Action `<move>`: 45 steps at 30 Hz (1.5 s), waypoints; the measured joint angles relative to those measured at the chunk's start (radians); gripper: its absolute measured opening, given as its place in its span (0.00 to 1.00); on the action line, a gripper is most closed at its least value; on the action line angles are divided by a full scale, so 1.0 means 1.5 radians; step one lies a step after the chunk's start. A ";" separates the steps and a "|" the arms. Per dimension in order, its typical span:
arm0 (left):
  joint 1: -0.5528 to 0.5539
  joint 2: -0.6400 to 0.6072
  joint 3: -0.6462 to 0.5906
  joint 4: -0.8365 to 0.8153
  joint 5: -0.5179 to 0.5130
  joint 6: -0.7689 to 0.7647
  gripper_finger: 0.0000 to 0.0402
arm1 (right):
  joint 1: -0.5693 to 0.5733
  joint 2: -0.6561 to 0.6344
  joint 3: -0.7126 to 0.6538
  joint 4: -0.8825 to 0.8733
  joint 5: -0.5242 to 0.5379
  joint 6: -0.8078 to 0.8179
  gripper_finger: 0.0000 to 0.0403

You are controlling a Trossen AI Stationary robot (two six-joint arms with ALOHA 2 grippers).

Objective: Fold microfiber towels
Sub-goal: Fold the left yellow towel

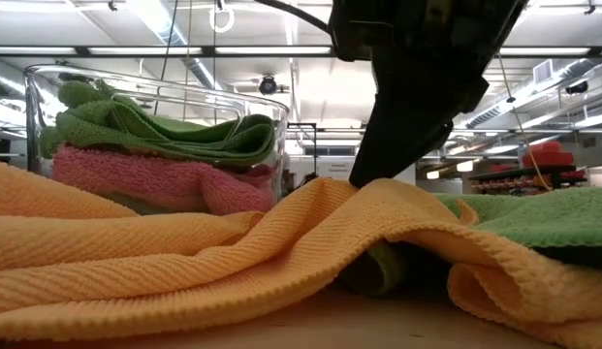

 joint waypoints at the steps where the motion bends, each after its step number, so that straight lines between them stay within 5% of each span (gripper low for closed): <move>1: 0.000 0.000 0.000 0.000 0.000 0.000 0.35 | 0.000 0.000 0.000 0.004 -0.011 -0.006 0.22; 7: 0.000 0.000 0.000 0.000 0.000 0.000 0.37 | 0.000 0.005 0.000 0.011 -0.049 0.018 0.03; 24: 0.000 0.000 0.000 0.000 0.000 0.000 0.35 | 0.000 -0.208 0.000 -0.130 -0.026 0.010 0.01; 34: 0.000 0.000 0.000 0.000 0.000 0.000 0.38 | 0.000 -0.379 0.000 -0.318 0.158 0.100 0.01; 45: 0.000 0.000 0.000 0.000 0.000 0.000 0.35 | -0.012 -0.463 0.000 -0.426 0.309 0.208 0.01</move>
